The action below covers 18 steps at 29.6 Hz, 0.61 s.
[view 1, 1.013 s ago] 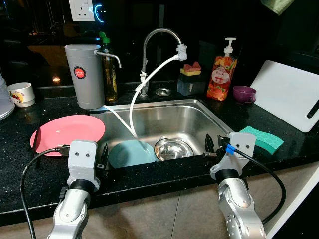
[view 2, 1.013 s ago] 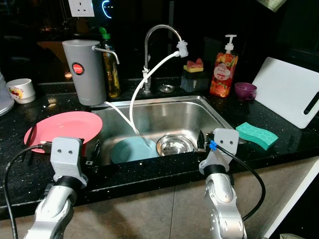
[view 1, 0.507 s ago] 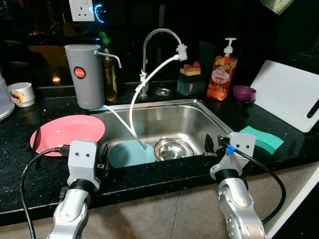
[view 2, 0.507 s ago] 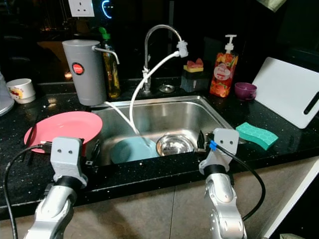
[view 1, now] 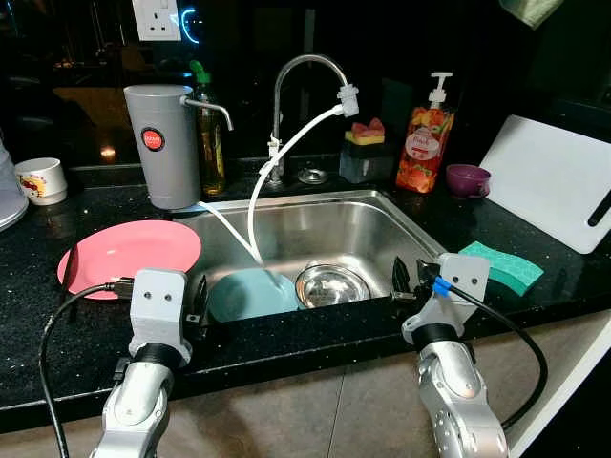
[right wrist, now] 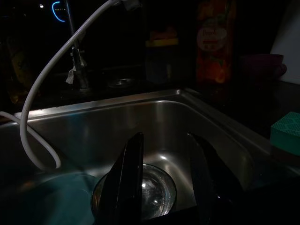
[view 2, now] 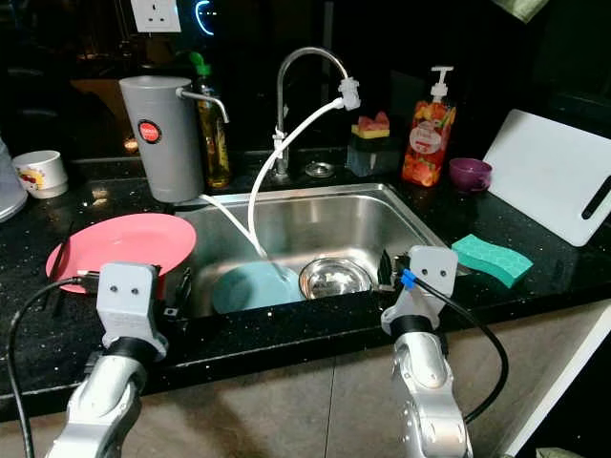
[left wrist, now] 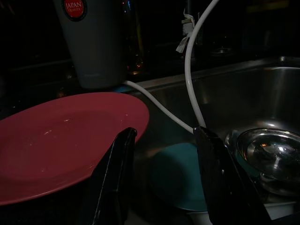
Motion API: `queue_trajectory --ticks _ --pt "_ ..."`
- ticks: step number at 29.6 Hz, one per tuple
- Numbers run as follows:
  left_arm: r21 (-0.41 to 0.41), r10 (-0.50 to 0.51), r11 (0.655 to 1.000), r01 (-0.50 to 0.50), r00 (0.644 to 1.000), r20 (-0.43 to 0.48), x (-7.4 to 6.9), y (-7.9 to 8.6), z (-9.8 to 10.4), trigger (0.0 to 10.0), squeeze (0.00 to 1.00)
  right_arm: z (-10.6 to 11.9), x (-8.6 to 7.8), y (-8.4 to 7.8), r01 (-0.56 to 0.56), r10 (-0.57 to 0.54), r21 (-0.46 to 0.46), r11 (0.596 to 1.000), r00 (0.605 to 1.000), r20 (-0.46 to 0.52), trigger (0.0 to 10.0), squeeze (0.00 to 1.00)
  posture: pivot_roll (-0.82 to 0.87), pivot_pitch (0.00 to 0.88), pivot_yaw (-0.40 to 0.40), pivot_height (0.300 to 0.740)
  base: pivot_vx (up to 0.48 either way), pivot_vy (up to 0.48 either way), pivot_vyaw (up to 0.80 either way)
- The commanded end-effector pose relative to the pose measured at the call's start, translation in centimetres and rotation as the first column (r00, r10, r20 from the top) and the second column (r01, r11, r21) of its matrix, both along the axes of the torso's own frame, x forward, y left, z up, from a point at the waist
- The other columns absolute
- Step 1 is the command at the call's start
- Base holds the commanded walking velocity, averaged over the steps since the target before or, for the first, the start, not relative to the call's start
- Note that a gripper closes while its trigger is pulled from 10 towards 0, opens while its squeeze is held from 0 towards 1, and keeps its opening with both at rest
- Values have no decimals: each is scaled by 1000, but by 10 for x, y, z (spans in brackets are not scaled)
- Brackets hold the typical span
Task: Kitchen organization
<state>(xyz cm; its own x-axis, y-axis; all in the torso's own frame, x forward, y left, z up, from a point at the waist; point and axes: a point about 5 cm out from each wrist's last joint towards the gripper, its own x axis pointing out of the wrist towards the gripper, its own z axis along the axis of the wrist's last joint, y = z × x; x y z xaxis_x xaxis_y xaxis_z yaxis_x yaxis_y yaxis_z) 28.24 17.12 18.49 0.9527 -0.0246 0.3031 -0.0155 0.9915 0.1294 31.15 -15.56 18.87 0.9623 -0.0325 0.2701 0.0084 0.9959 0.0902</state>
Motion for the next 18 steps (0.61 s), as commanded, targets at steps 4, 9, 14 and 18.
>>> queue_trajectory --ticks 4,9,14,18 --pt "2 -4 1000 4 1000 -1 3 -1 -1 10000 0 2 0 0 4 -4 8 1000 1000 4 10000 0 93 35 -38 740 0 0 0" --pt "1 -7 1000 7 1000 -1 3 -2 0 10000 0 2 0 0 4 -4 7 1000 1000 5 10000 0 92 34 -37 740 0 0 0" --pt "2 -9 1000 9 1000 -1 3 -2 0 10000 0 2 0 0 4 -4 7 1000 1000 5 10000 0 92 33 -36 740 0 0 0" --pt "3 -8 1000 8 1000 0 3 -2 0 10000 0 2 0 0 3 -3 7 1000 1000 6 10000 0 95 32 -37 740 0 0 0"
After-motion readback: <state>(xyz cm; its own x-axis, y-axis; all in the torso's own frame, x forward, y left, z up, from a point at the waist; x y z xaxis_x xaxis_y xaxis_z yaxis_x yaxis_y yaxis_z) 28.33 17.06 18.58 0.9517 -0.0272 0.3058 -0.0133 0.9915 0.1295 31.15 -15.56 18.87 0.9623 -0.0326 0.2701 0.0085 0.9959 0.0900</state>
